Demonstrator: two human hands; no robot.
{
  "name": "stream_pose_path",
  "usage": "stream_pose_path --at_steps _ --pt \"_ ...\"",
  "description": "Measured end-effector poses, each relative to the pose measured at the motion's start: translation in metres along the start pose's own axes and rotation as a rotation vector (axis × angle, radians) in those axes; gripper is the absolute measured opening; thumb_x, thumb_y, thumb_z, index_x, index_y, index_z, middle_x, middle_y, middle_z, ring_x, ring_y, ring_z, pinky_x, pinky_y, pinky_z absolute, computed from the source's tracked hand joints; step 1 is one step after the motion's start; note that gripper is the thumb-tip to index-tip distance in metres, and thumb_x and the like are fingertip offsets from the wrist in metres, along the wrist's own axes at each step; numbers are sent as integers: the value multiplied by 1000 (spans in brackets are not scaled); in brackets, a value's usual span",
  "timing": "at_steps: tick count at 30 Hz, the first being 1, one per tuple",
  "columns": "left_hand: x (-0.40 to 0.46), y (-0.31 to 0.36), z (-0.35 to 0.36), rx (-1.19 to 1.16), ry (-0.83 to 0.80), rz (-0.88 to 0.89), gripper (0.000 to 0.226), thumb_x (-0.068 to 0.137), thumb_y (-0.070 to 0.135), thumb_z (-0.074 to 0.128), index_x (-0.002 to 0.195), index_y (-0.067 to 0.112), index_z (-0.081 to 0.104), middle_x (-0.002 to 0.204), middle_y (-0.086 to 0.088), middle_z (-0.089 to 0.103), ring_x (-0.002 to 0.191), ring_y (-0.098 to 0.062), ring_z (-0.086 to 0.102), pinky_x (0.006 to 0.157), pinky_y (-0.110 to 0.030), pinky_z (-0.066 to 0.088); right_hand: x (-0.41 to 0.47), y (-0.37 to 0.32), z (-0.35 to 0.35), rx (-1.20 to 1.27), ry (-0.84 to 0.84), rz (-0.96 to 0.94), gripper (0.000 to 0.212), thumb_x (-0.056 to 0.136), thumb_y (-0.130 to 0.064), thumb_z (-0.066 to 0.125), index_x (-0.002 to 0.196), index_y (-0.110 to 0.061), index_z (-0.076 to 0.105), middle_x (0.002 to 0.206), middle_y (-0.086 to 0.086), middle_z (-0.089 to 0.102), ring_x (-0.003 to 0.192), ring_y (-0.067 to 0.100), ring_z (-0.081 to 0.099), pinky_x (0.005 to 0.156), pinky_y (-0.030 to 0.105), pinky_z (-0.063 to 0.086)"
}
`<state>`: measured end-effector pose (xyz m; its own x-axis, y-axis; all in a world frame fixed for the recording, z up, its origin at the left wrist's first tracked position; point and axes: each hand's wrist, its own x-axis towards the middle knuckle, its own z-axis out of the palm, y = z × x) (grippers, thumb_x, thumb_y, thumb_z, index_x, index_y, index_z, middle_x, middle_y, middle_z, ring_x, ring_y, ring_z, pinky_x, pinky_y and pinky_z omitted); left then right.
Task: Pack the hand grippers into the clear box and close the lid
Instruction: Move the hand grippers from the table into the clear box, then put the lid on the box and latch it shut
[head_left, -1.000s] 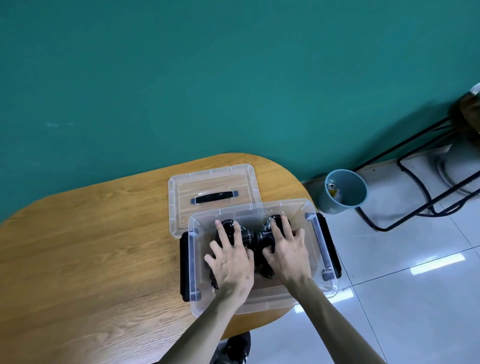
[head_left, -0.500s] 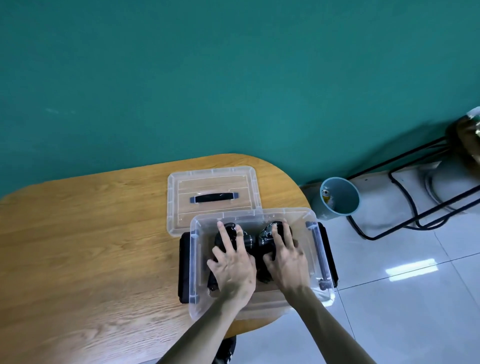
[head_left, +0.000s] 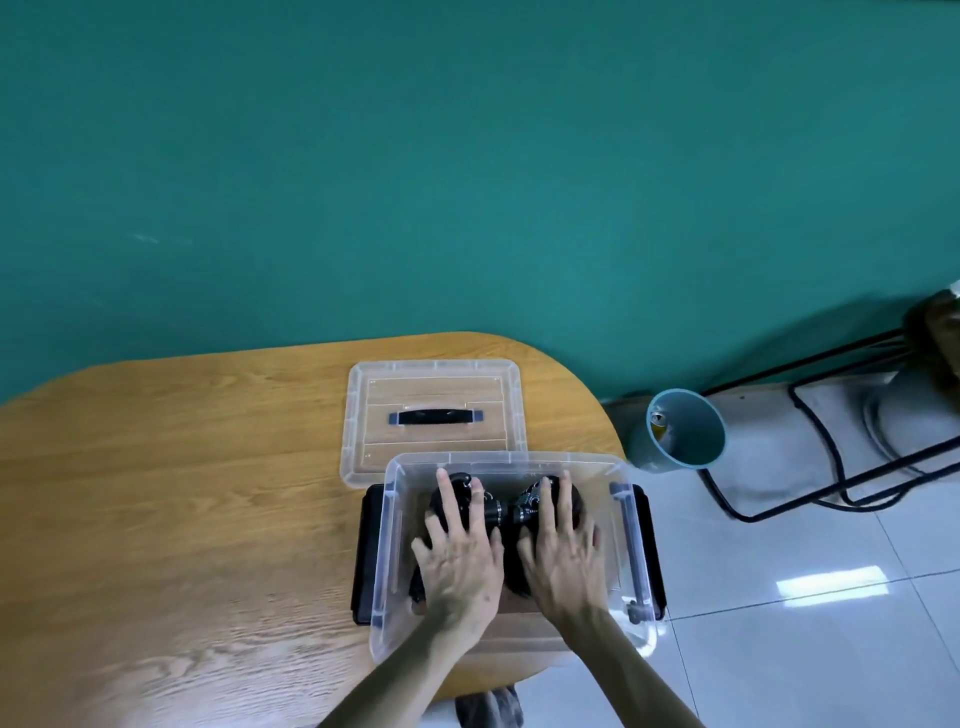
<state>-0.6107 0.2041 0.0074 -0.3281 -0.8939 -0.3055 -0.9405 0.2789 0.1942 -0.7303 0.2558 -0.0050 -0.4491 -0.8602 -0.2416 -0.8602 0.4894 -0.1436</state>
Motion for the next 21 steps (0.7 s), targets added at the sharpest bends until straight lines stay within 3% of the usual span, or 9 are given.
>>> stream_pose_path --at_steps 3,5,8,10,13,21 --pt "-2 0 -11 51 -9 3 66 102 53 16 159 26 -2 164 -13 -21 137 -29 34 101 -41 38 -1 3 -6 12 12 -57 64 96 -46 34 149 -11 42 159 18 32 137 45 42 101 57 46" --pt "-1 2 -24 110 19 13 65 102 53 11 159 23 5 167 -12 -2 136 -27 36 104 -40 35 0 7 -14 15 38 -123 57 98 -42 34 147 -13 45 157 18 36 142 42 37 103 55 44" --pt "4 4 -41 157 42 32 61 104 50 12 157 20 15 155 -9 32 130 -24 39 106 -40 33 9 14 -30 28 42 -183 48 98 -35 35 139 -15 49 143 19 50 134 40 45 95 53 51" --pt "8 5 -51 176 82 23 59 105 48 15 155 19 22 146 -9 42 123 -25 43 102 -40 36 20 15 -46 25 30 -203 43 97 -33 36 133 -14 51 129 19 57 122 40 53 88 51 52" --pt "17 6 -58 143 97 9 56 105 45 17 153 19 26 147 -9 42 120 -27 48 99 -42 42 40 15 -65 -19 54 -236 37 98 -30 38 128 -13 51 121 17 57 107 38 56 82 49 51" --pt "60 4 -85 157 94 19 56 105 46 12 154 21 20 148 -10 46 118 -28 57 97 -42 47 80 2 -85 -8 91 -341 51 103 -40 26 149 -19 33 149 15 41 103 31 57 83 45 55"
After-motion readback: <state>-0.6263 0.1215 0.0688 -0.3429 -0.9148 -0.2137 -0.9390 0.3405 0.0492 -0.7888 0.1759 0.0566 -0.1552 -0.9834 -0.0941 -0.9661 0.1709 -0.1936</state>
